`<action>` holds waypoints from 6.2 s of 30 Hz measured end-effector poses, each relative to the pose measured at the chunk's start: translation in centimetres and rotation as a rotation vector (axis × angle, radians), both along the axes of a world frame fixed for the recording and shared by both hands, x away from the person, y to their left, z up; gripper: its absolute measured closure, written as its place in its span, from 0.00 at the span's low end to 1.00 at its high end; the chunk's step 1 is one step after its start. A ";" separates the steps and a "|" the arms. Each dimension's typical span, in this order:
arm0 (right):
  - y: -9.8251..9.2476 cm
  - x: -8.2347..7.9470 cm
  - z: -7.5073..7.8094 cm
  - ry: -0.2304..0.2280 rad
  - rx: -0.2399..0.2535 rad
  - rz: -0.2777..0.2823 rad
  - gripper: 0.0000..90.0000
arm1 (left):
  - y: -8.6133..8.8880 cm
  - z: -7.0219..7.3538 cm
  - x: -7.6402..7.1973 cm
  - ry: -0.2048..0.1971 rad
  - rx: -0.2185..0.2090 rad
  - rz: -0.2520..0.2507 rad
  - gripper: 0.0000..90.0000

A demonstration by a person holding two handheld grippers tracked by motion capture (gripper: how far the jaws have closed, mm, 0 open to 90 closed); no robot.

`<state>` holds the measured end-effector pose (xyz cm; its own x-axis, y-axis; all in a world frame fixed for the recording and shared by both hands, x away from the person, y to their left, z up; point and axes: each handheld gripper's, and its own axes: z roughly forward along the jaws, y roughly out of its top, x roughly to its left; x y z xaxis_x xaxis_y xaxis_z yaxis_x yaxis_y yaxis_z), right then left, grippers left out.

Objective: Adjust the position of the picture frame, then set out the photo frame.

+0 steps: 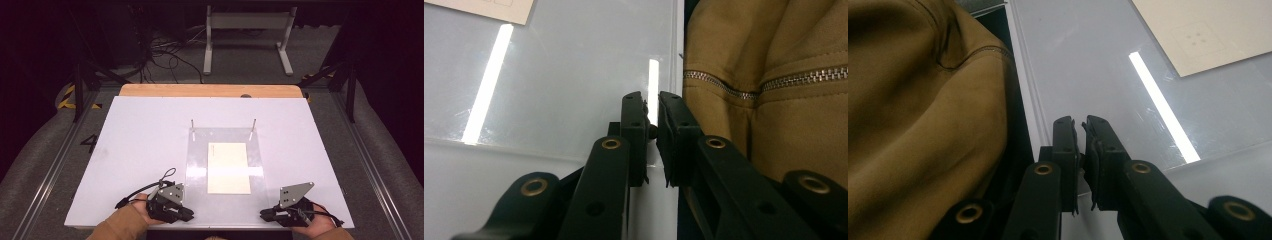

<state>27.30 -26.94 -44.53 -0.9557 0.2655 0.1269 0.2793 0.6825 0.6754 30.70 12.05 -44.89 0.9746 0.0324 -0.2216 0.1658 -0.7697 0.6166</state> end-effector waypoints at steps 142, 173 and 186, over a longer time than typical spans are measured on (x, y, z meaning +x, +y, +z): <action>0.5 25.5 1.7 -0.034 0.196 -0.770 0.95 | 5.5 0.7 1.0 -0.340 -0.234 0.597 0.27; 0.6 25.8 1.6 0.005 0.206 -0.801 0.94 | -0.1 0.7 0.6 -0.676 -0.388 0.380 0.39; 0.6 25.8 1.8 0.028 0.210 -0.818 0.91 | 0.0 1.5 0.5 -0.657 -0.385 0.422 0.60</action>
<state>53.11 -26.32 -42.71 -0.4682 0.8408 0.2718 0.6497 0.1191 0.7508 31.24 12.04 -43.43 0.8325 0.4579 0.3118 -0.0908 -0.4425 0.8922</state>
